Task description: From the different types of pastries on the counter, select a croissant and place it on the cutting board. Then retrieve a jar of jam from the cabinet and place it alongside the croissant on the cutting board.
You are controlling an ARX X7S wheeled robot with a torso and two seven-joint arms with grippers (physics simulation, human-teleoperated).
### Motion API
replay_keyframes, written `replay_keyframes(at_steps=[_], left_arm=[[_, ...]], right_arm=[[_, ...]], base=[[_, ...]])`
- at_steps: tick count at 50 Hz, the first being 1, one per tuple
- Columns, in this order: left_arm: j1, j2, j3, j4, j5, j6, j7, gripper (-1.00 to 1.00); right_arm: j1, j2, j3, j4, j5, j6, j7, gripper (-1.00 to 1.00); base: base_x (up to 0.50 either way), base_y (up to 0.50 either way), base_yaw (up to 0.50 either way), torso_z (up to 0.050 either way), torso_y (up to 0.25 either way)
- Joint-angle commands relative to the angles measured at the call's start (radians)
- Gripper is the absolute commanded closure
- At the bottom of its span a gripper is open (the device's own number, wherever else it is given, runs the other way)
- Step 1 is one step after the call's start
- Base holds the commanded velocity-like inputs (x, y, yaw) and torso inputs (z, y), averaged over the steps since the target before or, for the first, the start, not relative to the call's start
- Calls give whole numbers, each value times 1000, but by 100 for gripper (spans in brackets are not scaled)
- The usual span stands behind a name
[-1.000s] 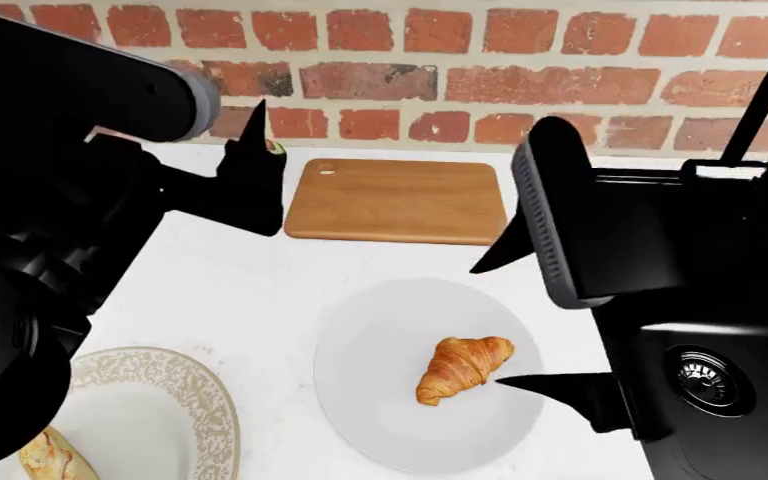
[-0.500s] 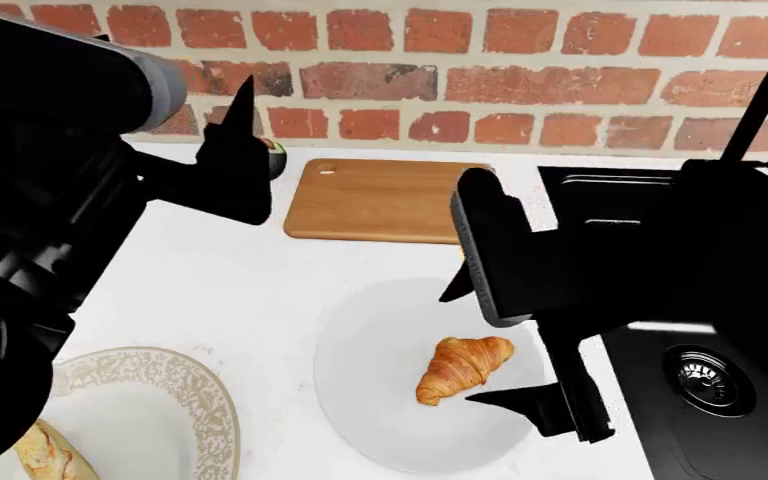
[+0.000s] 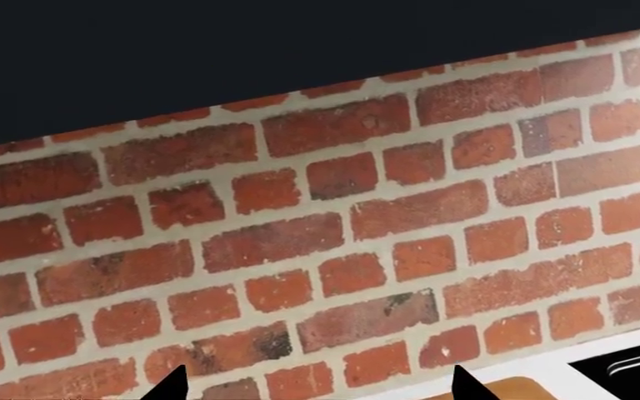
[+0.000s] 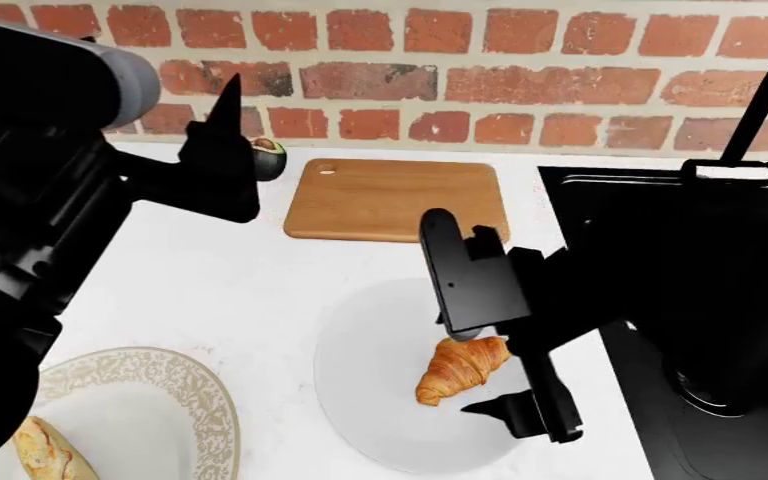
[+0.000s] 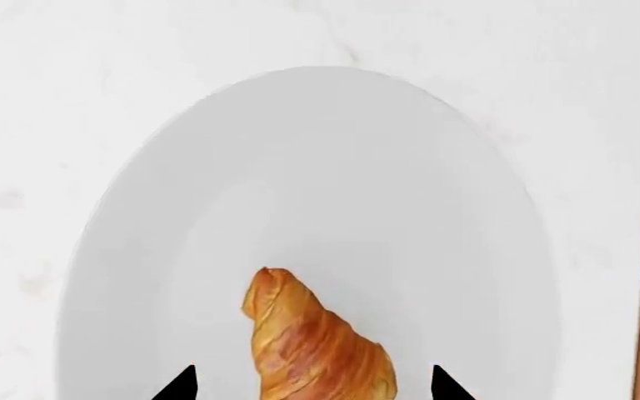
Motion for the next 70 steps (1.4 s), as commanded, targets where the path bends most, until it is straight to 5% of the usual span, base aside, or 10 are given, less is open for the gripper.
replay_keyframes(at_steps=[1, 48, 49, 70], left_arm=[[7, -12, -5, 3, -5, 12, 0, -100], [20, -37, 6, 8, -5, 45, 2, -100], [19, -38, 6, 9, -5, 46, 2, -100], [23, -47, 11, 10, -5, 59, 2, -100]], right_arm=[[-9, -34, -33, 39, -23, 3, 3, -100], [-2, -89, -105, 143, -62, 4, -19, -100], [-2, -89, -107, 143, -63, 4, -20, 100], [22, -77, -90, 122, -55, 12, -13, 100]], base=[[0, 0, 0, 0, 0], [0, 0, 0, 0, 0], [0, 0, 0, 0, 0], [0, -1, -1, 0, 0]])
